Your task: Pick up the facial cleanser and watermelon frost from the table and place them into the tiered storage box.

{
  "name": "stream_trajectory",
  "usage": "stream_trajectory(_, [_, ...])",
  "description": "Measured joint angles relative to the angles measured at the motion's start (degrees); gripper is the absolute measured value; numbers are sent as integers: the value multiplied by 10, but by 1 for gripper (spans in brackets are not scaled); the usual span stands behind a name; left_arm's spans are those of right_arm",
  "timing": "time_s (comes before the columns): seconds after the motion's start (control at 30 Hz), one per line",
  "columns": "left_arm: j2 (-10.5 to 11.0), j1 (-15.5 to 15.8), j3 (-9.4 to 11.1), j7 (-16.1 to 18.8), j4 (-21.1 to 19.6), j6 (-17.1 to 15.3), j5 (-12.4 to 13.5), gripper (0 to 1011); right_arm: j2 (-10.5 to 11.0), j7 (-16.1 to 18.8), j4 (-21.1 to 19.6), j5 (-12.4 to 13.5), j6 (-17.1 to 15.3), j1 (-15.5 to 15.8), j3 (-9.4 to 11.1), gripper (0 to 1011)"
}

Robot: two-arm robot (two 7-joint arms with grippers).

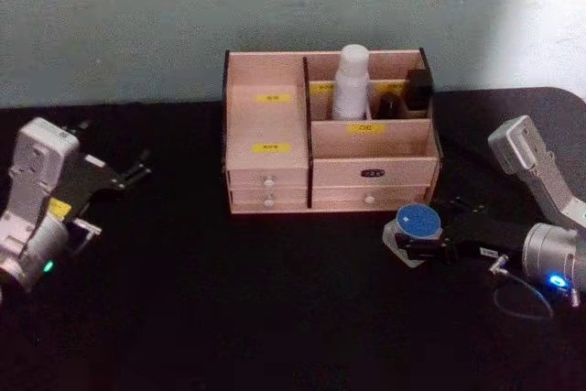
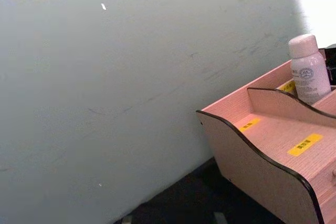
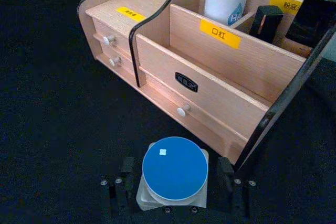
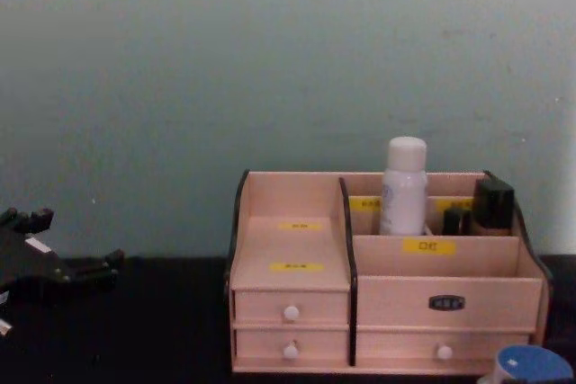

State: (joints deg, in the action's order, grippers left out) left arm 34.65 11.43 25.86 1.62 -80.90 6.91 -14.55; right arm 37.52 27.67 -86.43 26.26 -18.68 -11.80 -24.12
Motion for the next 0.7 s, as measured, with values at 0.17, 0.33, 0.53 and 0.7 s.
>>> stream_trajectory(0.17, [0,0,0,0,0,0,0,1001,-1,0,1,0,0,0,1,1000])
stream_trajectory(0.33, [0,0,0,0,0,0,0,1001,0,0,1,0,0,0,1,1000])
stream_trajectory(0.53, [0,0,0,0,0,0,0,1001,0,0,0,0,0,1,1,1000])
stream_trajectory(0.7, [0,0,0,0,0,0,0,1001,0,-1,-1,0,0,1,1,948])
